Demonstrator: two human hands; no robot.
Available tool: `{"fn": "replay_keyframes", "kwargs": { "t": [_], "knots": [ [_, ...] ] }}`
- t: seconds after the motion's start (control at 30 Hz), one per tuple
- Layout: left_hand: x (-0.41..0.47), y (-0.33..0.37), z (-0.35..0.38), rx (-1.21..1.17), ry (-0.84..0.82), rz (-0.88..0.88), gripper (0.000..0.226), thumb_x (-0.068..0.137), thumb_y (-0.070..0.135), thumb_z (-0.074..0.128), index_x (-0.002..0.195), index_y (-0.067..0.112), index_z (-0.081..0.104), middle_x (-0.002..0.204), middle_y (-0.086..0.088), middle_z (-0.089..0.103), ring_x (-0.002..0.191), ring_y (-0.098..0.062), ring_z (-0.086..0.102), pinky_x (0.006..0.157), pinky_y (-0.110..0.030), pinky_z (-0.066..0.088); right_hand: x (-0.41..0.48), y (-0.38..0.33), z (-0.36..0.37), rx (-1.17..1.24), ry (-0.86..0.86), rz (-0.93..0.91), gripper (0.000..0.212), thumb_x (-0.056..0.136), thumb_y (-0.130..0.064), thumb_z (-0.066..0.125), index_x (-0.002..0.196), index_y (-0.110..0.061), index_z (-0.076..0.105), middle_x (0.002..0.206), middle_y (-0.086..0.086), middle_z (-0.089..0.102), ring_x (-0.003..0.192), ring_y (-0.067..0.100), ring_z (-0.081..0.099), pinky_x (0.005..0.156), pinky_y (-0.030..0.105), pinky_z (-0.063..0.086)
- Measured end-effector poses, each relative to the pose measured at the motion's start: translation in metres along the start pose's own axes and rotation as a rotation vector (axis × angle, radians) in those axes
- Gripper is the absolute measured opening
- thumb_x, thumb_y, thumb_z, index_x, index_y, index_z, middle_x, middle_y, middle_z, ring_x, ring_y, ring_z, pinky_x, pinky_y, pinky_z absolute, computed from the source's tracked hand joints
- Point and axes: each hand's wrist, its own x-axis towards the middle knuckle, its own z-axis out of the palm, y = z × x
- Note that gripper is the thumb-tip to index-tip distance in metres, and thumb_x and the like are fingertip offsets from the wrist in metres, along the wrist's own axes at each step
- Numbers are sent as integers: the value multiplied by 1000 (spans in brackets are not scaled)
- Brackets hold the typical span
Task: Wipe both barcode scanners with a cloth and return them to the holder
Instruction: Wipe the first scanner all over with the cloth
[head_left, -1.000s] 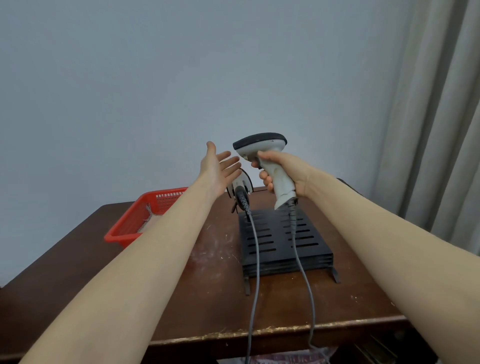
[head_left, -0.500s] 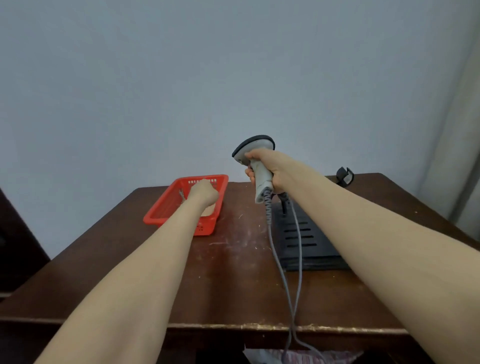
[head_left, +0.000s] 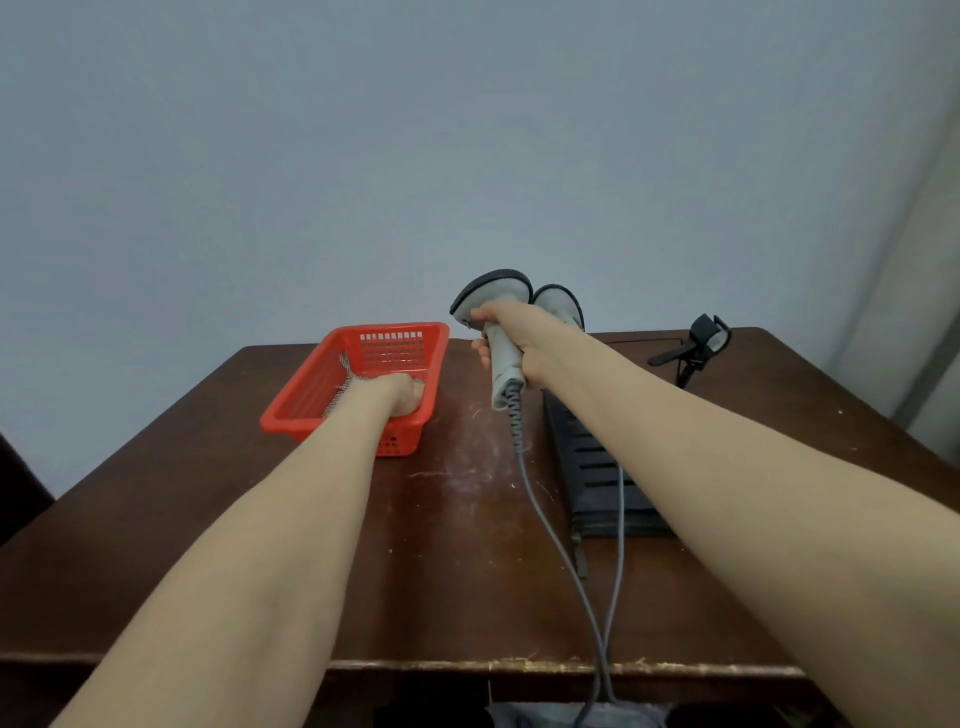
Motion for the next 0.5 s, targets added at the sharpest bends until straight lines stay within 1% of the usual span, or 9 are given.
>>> {"fn": "replay_keyframes", "kwargs": {
  "t": [0.13, 0.2, 0.33, 0.4, 0.47, 0.5],
  "knots": [
    [18, -8, 4, 68, -18, -62, 45, 93, 23, 34, 128, 2, 53, 135, -19, 53, 123, -39, 50, 104, -47, 39, 2, 1, 1, -11, 4, -17, 16, 91, -17, 60, 78, -8, 55, 65, 8, 55, 50, 13, 49, 42, 20, 45],
    [25, -7, 6, 87, -23, -68, 44, 93, 21, 36, 128, 1, 54, 134, -19, 54, 121, -39, 51, 103, -49, 41, 3, 0, -2, -5, 18, -32, 14, 90, -15, 61, 81, -8, 55, 65, 9, 56, 50, 14, 49, 40, 18, 45],
    [12, 0, 2, 80, 47, -57, 37, 92, 15, 42, 123, 0, 56, 128, -18, 57, 116, -37, 55, 98, -45, 45, 0, -5, -5, 13, 14, -46, 12, 89, -16, 62, 86, -7, 55, 65, 10, 57, 49, 15, 50, 40, 18, 46],
    [5, 1, -2, -20, 177, -108, 38, 93, 20, 46, 126, 1, 52, 127, -18, 56, 114, -36, 56, 93, -44, 46, -2, -8, -6, 28, -2, -59, 11, 89, -16, 62, 87, -7, 55, 64, 10, 56, 47, 14, 49, 40, 18, 45],
    [-8, 3, -11, -195, 398, -165, 43, 95, 16, 42, 134, 0, 40, 129, -22, 54, 116, -39, 54, 92, -46, 44, -6, -13, -7, 50, -26, -81, 11, 90, -16, 61, 92, -6, 56, 64, 10, 56, 47, 14, 48, 40, 18, 45],
    [-14, 5, -20, -306, 518, -167, 40, 95, 12, 37, 132, -1, 38, 127, -24, 54, 115, -41, 54, 90, -46, 44, -9, -16, -8, 56, -32, -93, 14, 90, -16, 61, 97, -5, 57, 65, 10, 57, 47, 14, 49, 41, 18, 46]
  ]
}}
